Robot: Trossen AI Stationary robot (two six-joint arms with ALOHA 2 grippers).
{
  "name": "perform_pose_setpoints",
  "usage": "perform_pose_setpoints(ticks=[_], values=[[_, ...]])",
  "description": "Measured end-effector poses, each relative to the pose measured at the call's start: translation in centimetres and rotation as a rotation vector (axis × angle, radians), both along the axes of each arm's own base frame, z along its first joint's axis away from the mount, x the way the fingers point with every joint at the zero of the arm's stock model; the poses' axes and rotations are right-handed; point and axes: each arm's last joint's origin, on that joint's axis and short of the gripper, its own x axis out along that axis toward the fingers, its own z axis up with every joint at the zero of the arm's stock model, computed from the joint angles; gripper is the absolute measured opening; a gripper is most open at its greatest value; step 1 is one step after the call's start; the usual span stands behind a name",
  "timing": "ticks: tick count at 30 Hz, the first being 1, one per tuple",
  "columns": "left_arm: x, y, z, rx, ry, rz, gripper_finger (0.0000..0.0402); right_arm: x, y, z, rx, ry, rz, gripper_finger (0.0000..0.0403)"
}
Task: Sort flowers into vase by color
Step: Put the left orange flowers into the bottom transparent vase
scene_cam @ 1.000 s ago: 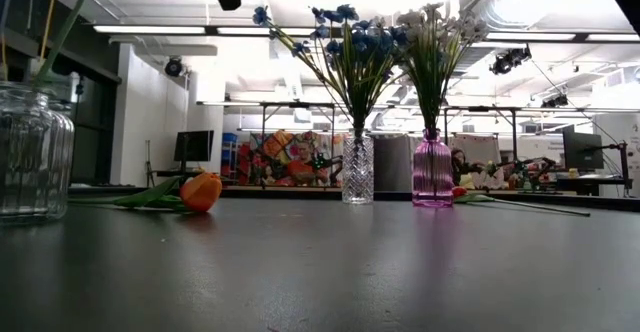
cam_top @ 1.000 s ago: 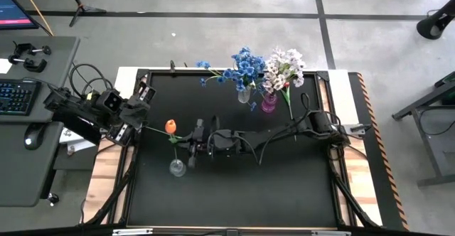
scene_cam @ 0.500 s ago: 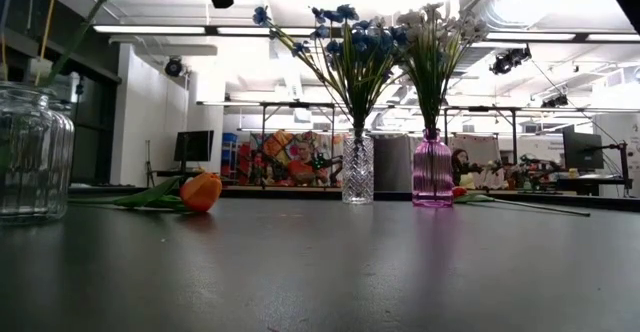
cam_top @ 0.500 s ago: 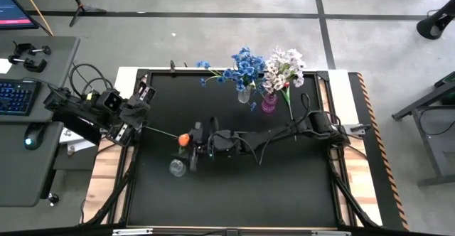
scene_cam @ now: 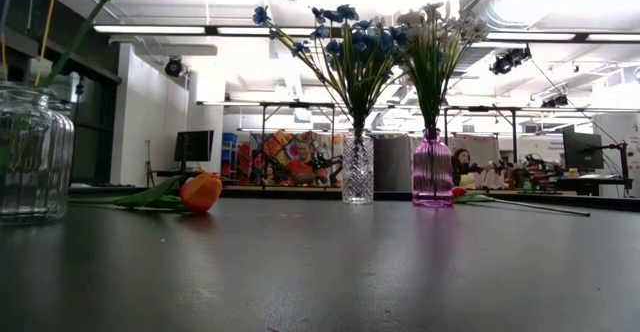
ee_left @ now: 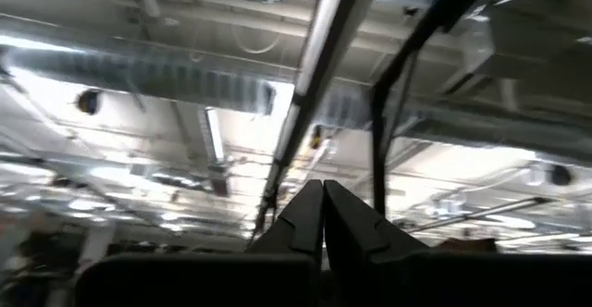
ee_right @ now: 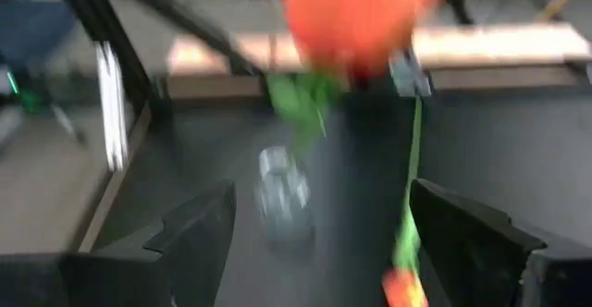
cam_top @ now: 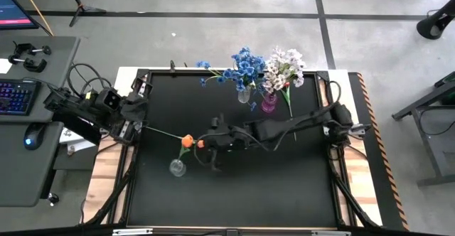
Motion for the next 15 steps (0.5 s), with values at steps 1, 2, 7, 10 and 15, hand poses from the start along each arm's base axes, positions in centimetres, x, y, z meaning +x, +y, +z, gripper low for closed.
perform_pose_setpoints(ticks=[1,2,7,10,15], values=[[0.1,0.0,0.0,-0.010,0.009,0.019,0.0000,-0.6,-0.1,0.1,-0.010,0.054,0.000,0.0309],[0.2,0.1,-0.1,-0.025,0.022,0.037,0.0000,-1.3,-0.1,0.2,-0.014,0.106,-0.003,0.0309],[2.5,-0.1,-1.3,-0.092,0.243,0.124,0.0000,-4.4,0.8,-0.5,-0.030,0.361,-0.006,0.0309],[3.7,0.2,-1.0,-0.045,0.439,0.200,0.0000,-5.7,1.6,-1.2,-0.056,0.465,-0.004,0.0309],[2.2,3.3,3.6,-0.116,0.617,0.374,0.0005,-7.1,3.0,-1.8,-0.079,0.570,0.012,0.0309]])
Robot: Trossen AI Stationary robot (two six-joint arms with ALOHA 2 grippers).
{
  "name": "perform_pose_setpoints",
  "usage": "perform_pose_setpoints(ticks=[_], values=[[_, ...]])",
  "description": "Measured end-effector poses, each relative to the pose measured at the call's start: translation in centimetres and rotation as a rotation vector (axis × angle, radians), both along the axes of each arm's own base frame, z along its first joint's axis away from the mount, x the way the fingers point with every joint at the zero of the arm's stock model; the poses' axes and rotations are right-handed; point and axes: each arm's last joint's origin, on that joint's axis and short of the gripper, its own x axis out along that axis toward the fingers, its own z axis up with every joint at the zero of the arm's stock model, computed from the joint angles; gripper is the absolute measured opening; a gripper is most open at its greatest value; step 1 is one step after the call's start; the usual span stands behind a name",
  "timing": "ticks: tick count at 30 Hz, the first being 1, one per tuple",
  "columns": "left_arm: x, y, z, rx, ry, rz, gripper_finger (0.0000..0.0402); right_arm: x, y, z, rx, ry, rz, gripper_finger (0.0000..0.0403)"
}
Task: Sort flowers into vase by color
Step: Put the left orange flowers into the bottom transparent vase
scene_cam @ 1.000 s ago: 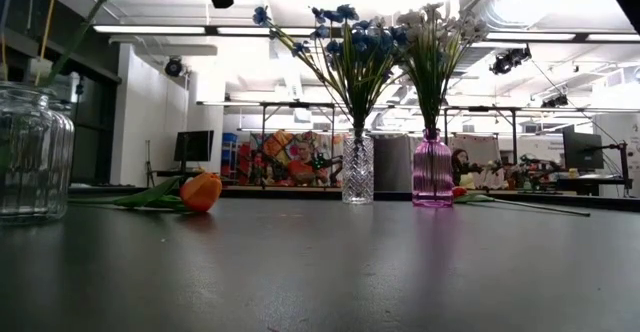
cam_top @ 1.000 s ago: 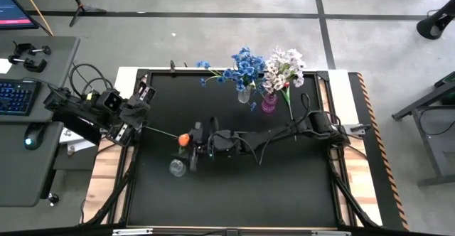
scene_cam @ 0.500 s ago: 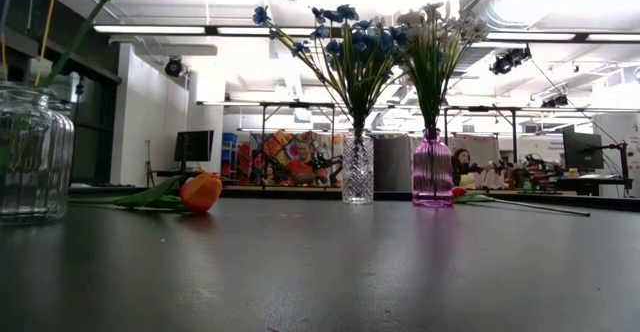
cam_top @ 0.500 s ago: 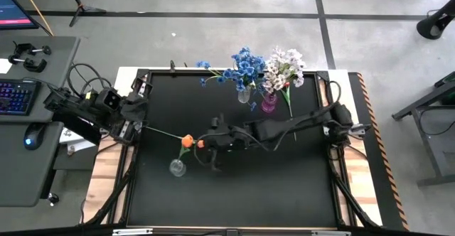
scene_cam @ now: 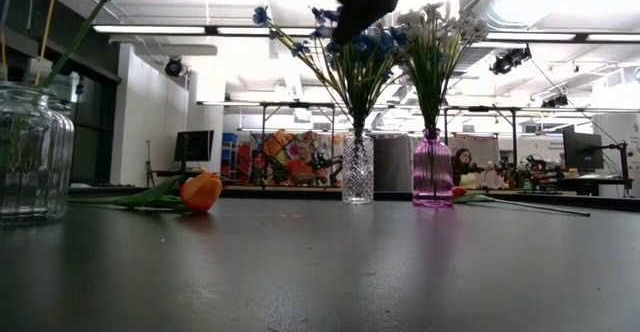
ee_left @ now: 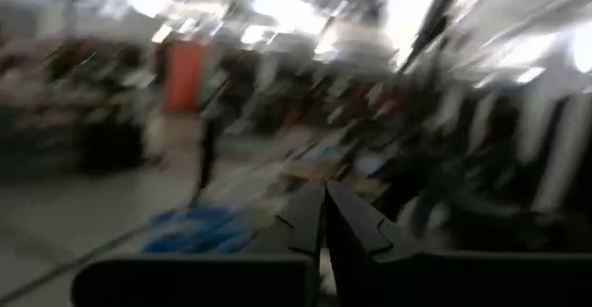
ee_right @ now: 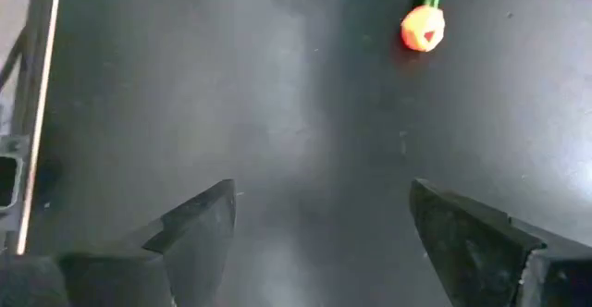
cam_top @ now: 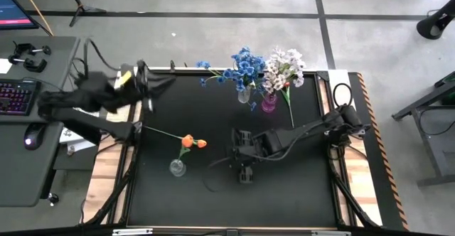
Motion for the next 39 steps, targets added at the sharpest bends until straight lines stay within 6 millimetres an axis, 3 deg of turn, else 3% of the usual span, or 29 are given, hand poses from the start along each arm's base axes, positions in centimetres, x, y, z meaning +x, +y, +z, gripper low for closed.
perform_pose_setpoints(ticks=[2,5,13,20,25,30,39], values=[[-0.1,1.2,0.6,-0.033,0.125,0.046,0.0014,-0.3,0.5,-0.1,-0.006,0.010,0.001,0.0309],[0.5,2.7,-0.5,-0.112,0.330,0.086,0.0035,-0.7,1.1,-0.1,-0.023,0.025,0.012,0.0309],[1.3,5.1,-8.0,-0.344,0.955,0.155,0.0096,-2.8,2.9,-0.7,-0.051,0.148,-0.007,0.0309],[1.4,5.0,-14.7,-0.485,1.157,-0.053,0.0122,-4.6,5.9,-1.9,-0.046,0.173,-0.045,0.0309],[1.8,4.8,-18.9,-0.485,1.180,-0.188,0.0125,-5.3,7.6,-2.8,-0.021,0.124,-0.116,0.0309],[2.1,4.7,-21.7,-0.420,1.245,-0.274,0.0125,-5.4,8.4,-2.8,0.005,0.072,-0.156,0.0309],[4.4,4.0,-24.7,-0.478,1.388,-0.367,0.0125,-5.3,8.3,-2.7,-0.017,0.035,-0.189,0.0309]])
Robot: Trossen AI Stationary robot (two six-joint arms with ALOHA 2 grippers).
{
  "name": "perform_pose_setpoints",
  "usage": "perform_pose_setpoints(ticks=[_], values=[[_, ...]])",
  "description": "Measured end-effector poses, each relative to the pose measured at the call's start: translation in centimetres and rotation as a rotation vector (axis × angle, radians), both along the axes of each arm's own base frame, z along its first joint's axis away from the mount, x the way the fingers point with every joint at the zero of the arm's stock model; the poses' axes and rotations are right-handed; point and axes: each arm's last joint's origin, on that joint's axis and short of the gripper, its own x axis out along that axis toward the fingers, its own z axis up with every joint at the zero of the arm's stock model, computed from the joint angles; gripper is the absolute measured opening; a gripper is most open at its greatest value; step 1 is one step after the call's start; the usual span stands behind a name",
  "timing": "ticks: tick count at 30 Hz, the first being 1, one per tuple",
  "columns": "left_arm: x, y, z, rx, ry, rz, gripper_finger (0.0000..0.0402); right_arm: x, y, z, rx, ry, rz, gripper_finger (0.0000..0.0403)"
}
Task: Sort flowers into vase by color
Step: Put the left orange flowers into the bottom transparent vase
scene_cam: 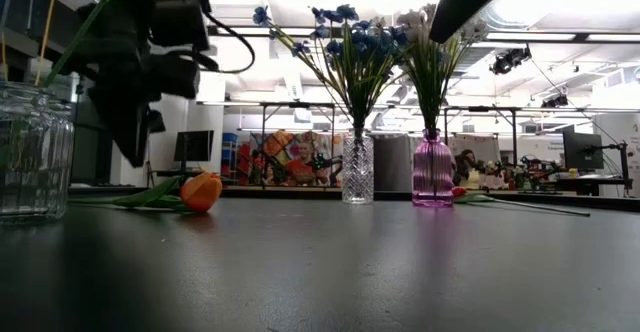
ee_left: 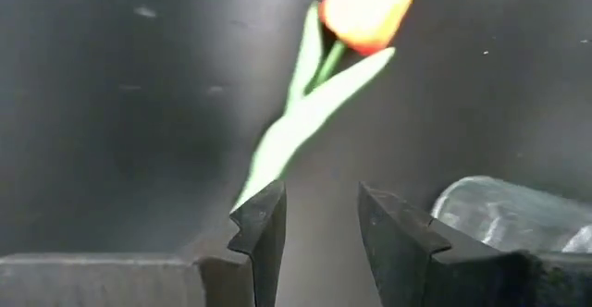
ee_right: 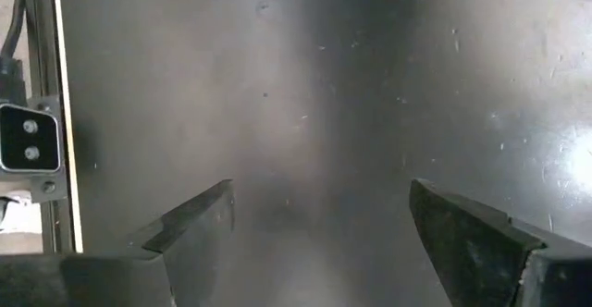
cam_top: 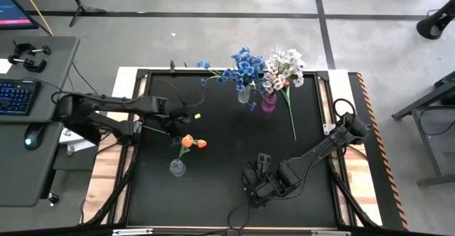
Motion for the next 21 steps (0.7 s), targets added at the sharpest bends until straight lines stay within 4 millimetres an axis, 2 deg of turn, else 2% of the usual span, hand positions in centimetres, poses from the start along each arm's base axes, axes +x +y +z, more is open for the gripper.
perform_pose_setpoints(ticks=[4,8,13,18,21], values=[[1.0,-0.7,-1.6,-0.040,0.072,0.020,0.0125,0.1,-0.2,0.0,-0.005,-0.007,-0.008,0.0309],[1.4,-0.9,-2.7,-0.022,0.118,-0.041,0.0125,0.3,-0.4,0.0,-0.012,-0.014,-0.017,0.0309],[1.8,-0.9,-3.3,0.089,0.126,-0.096,0.0125,0.3,-0.4,0.0,-0.019,-0.018,-0.019,0.0309],[2.2,-0.8,-3.8,0.118,0.120,-0.156,0.0124,0.3,-0.4,0.1,-0.023,-0.020,-0.018,0.0309],[2.4,-0.6,-4.1,0.159,0.131,-0.174,0.0110,0.3,-0.5,0.1,-0.036,-0.026,-0.019,0.0309]])
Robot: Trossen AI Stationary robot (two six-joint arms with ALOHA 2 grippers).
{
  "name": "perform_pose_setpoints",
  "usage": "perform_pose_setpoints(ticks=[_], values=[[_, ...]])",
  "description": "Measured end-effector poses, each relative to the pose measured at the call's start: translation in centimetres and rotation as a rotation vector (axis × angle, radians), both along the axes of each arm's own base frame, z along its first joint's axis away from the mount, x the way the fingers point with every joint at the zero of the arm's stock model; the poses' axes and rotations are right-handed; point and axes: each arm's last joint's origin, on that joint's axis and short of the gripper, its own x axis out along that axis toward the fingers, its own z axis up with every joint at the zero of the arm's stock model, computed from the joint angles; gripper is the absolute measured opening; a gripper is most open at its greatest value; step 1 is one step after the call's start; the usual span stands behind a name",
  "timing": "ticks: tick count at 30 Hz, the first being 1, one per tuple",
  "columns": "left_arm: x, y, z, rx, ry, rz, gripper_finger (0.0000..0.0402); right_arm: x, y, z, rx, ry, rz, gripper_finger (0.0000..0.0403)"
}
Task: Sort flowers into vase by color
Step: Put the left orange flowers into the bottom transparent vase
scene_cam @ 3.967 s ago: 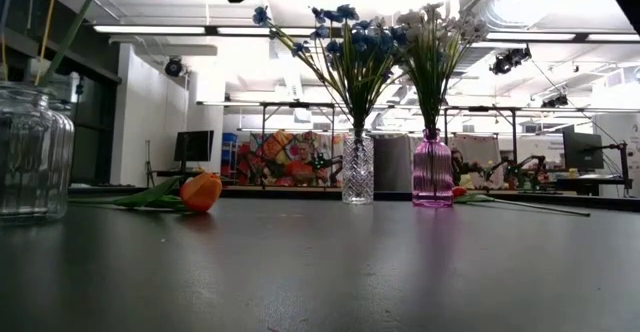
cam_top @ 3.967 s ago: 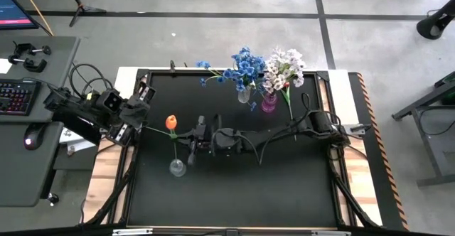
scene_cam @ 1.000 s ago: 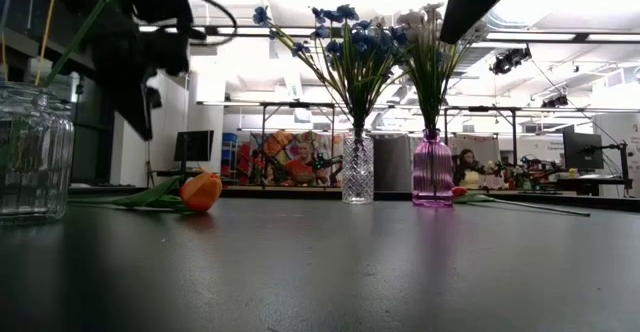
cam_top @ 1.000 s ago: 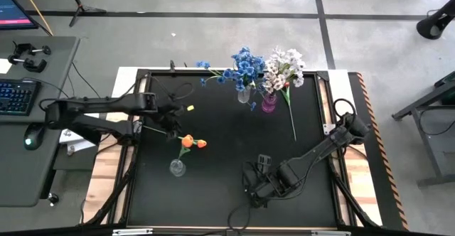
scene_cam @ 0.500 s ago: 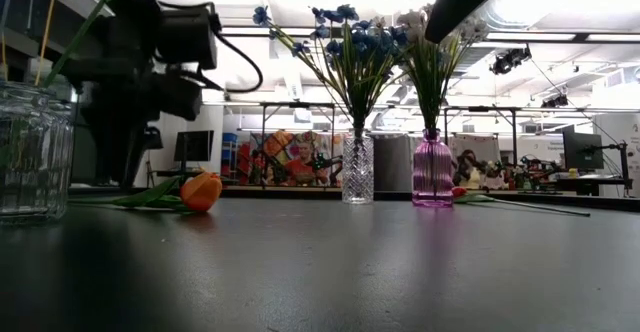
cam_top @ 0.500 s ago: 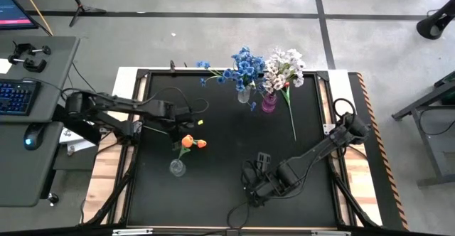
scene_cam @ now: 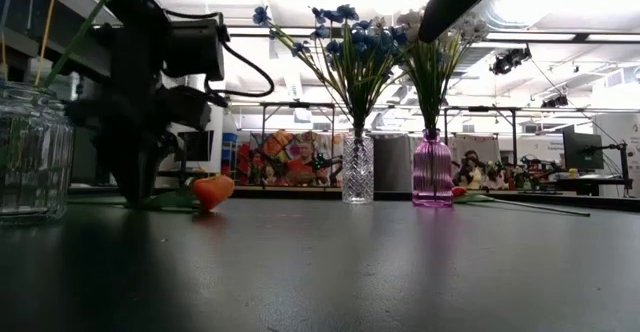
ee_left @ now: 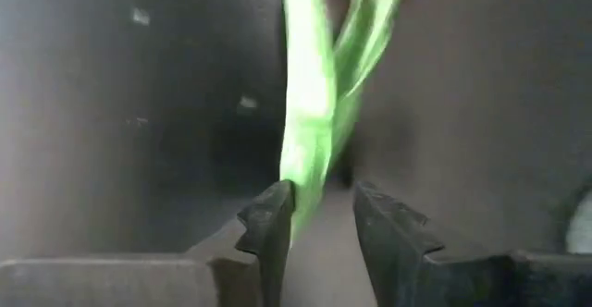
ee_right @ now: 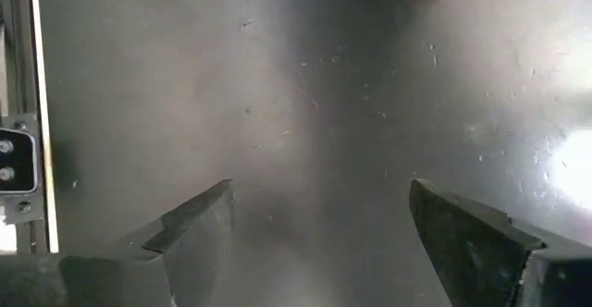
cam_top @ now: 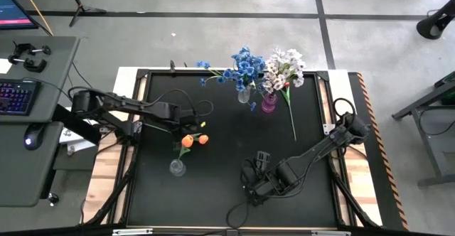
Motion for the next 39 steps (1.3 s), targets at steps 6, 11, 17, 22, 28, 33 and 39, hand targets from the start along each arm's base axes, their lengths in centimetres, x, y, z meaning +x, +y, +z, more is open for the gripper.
perform_pose_setpoints(ticks=[6,11,17,22,28,33,39], values=[[0.40,0.24,-0.46,0.065,-0.008,-0.037,0.0047,0.01,-0.03,0.01,-0.008,-0.004,-0.002,0.0309],[0.42,0.24,-0.46,0.073,-0.012,-0.084,0.0040,0.00,-0.03,0.01,-0.008,-0.004,-0.003,0.0309],[0.43,0.20,-0.48,0.068,-0.013,-0.093,0.0091,0.00,-0.03,0.01,-0.008,-0.005,-0.005,0.0309],[0.41,0.15,-0.49,0.062,-0.012,-0.104,0.0154,0.01,-0.04,0.01,-0.013,-0.006,-0.004,0.0309],[0.43,0.21,-0.49,0.087,-0.010,-0.102,0.0201,0.04,-0.09,0.05,-0.031,-0.018,-0.011,0.0309],[0.44,0.28,-0.49,0.108,-0.008,-0.097,0.0185,0.04,-0.10,0.05,-0.031,-0.018,-0.011,0.0309],[0.21,0.64,-0.15,0.149,-0.009,-0.012,0.0033,0.04,-0.10,0.05,-0.026,-0.021,-0.021,0.0309]])
